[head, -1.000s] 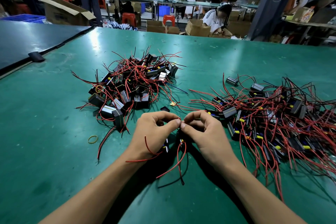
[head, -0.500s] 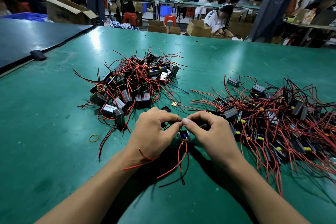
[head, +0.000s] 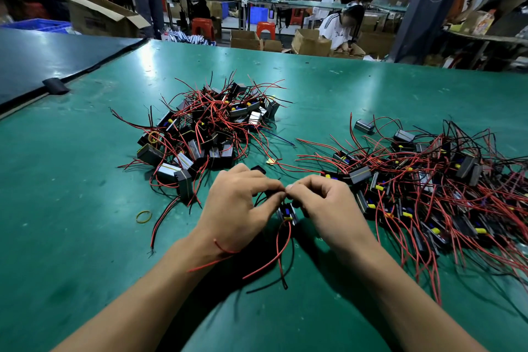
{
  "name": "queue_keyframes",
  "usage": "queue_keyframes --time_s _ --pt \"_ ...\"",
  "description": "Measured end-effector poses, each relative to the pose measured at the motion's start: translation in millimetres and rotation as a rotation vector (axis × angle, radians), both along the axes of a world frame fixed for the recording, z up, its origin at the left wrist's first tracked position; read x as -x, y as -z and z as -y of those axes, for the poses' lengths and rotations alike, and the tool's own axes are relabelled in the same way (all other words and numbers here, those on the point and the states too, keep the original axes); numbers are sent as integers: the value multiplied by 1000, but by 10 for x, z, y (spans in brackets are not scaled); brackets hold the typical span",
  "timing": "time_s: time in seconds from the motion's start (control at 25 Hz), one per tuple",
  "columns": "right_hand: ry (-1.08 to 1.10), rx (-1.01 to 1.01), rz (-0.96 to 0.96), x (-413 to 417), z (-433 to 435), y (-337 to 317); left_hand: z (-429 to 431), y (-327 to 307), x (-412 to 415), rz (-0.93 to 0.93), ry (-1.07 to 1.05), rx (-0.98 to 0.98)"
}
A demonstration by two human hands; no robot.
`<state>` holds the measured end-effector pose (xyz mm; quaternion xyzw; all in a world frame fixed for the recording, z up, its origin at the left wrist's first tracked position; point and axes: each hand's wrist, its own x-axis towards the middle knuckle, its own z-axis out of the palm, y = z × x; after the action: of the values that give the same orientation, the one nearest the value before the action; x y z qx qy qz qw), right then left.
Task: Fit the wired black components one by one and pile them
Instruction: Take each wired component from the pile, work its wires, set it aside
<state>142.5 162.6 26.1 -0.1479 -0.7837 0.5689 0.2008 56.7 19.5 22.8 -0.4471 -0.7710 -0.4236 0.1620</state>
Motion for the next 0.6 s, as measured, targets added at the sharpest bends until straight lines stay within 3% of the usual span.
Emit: queue_keyframes --time_s 0.08,0.24,0.44,0.6 --pt "-31 -248 -113 -31 -51 -9 -1 -3 20 129 25 -52" --pt "-115 -528 -267 -16 -186 35 21 -19 48 250 76 -37" --pt "-144 -632 -298 -24 -250 45 49 -32 72 311 117 -12" --pt "-71 -632 -192 -50 -153 -3 52 -37 45 218 69 -21"
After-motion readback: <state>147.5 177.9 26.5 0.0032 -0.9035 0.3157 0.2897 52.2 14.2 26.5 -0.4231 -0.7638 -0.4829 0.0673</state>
